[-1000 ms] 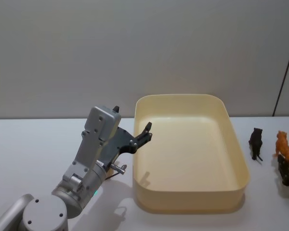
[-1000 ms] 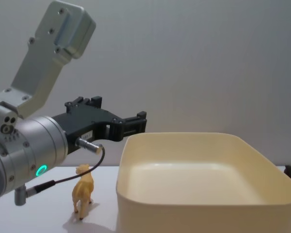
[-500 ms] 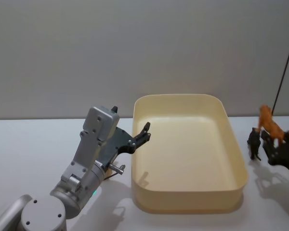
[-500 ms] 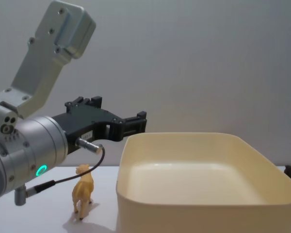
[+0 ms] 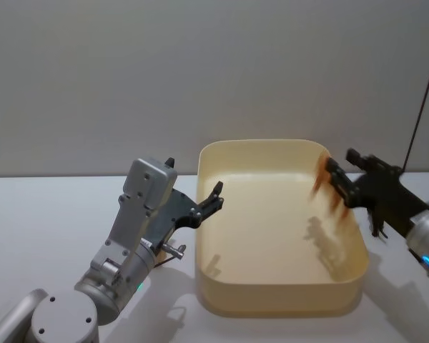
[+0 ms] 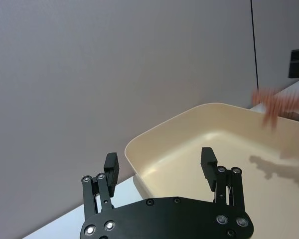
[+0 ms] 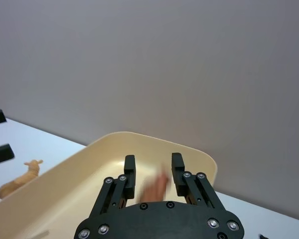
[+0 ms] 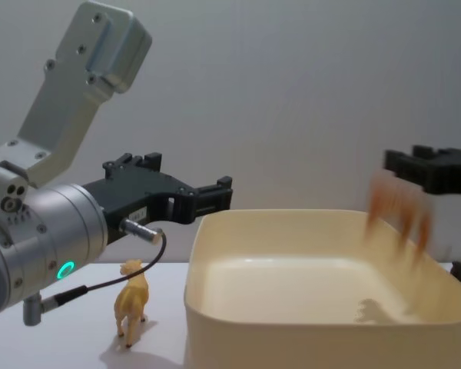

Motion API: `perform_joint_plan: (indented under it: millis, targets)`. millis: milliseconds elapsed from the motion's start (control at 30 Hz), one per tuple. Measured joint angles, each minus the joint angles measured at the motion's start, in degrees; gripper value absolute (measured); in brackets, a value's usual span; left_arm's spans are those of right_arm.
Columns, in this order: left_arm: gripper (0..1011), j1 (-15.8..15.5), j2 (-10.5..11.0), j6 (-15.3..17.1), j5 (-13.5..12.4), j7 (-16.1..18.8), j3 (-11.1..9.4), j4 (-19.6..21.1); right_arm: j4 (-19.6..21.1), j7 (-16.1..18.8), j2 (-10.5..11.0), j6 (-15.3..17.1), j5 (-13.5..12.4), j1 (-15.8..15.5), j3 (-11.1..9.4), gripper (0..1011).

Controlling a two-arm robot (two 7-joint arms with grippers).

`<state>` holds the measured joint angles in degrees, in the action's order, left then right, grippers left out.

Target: Pick up the toy alternately with two hands and place it into the central storage box.

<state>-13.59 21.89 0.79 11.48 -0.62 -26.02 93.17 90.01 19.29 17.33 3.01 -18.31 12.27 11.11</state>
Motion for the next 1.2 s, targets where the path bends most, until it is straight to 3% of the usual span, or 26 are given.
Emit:
perform_joint_plan:
  millis: [100,167,300,500,600,700,1200]
  targets:
    - [1001,0.0,0.0,0.0,0.0,0.0,0.0,0.0,-0.4,0.9,-1.0,1.5,-0.1,1.5,0.5,504]
    - [1001,0.0,0.0,0.0,0.0,0.0,0.0,0.0,-0.6,1.1,-1.3,1.9,-0.2,2.1,0.7,526]
    - [1001,0.0,0.0,0.0,0.0,0.0,0.0,0.0,-0.9,2.0,-2.2,3.1,-0.4,3.3,1.2,706]
    - [1001,0.0,0.0,0.0,0.0,0.0,0.0,0.0,-1.0,1.9,-1.9,3.1,-0.5,3.5,1.0,839]
    - [1001,0.0,0.0,0.0,0.0,0.0,0.0,0.0,-0.8,1.2,-1.4,2.6,-0.6,3.2,0.6,954]
    - [1001,0.0,0.0,0.0,0.0,0.0,0.0,0.0,-0.5,0.3,-0.7,2.1,-0.8,2.6,-0.1,1001]
    - [1002,0.0,0.0,0.0,0.0,0.0,0.0,0.0,1.7,-5.7,4.7,-0.3,-2.7,-2.8,-4.9,1001]
